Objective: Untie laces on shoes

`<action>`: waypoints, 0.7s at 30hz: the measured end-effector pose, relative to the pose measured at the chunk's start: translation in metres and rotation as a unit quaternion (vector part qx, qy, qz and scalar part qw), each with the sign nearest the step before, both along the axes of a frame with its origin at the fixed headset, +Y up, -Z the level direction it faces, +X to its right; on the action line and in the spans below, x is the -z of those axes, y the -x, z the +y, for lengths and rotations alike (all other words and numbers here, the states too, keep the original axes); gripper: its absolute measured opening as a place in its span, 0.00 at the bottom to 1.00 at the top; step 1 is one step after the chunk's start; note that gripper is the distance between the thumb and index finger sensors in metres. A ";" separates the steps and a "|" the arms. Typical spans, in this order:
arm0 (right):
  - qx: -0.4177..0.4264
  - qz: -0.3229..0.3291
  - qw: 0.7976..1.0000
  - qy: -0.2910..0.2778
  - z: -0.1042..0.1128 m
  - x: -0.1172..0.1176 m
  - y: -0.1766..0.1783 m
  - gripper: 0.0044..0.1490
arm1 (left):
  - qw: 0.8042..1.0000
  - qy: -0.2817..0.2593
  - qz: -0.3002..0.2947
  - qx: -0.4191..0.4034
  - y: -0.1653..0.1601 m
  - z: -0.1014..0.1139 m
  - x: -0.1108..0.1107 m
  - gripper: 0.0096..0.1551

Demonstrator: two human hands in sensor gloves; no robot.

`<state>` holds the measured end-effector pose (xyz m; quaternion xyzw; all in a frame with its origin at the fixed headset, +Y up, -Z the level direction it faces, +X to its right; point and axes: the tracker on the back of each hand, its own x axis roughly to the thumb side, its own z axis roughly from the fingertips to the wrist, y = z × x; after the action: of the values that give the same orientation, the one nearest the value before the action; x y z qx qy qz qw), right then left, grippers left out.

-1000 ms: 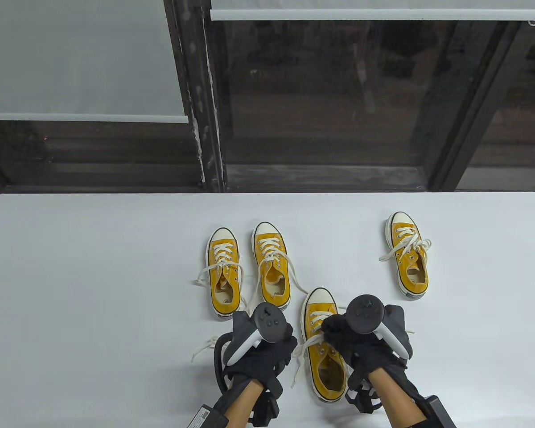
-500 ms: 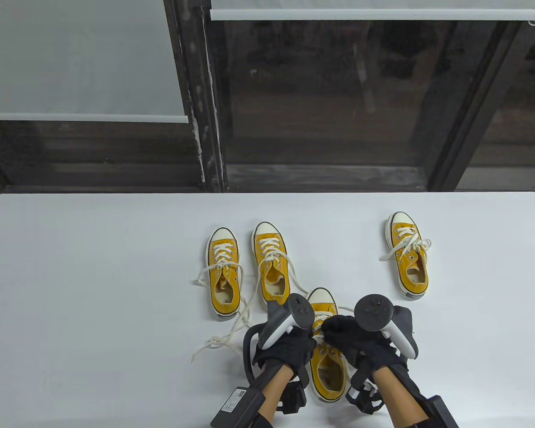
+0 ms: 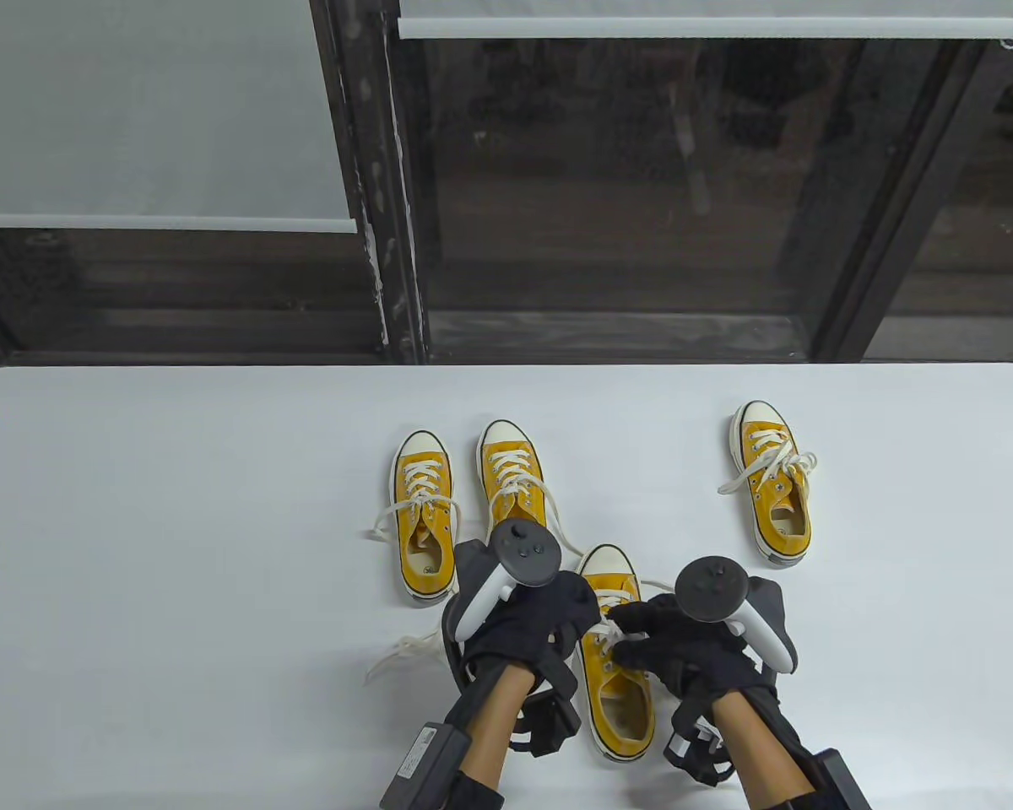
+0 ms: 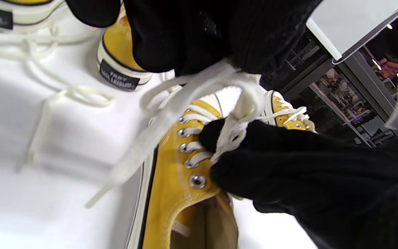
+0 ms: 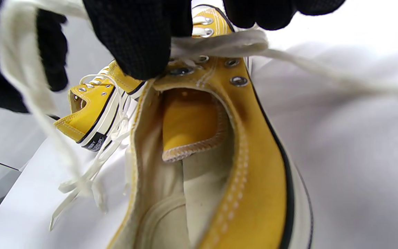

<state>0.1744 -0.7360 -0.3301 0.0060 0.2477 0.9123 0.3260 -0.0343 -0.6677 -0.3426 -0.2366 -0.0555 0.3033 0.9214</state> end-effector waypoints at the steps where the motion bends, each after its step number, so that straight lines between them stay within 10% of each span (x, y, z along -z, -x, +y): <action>1: -0.010 0.000 1.000 -0.006 0.001 -0.001 0.001 0.33 | 1.000 -0.008 0.002 0.000 0.001 0.004 0.000 0.20; 21: -0.031 0.003 1.000 -0.004 0.000 -0.002 0.002 0.34 | 0.973 -0.047 0.048 -0.221 0.036 0.066 0.005 0.21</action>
<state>0.1727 -0.7362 -0.3284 0.0023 0.2454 0.9227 0.2972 -0.0699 -0.6018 -0.3480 -0.1598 -0.0768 0.5075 0.8432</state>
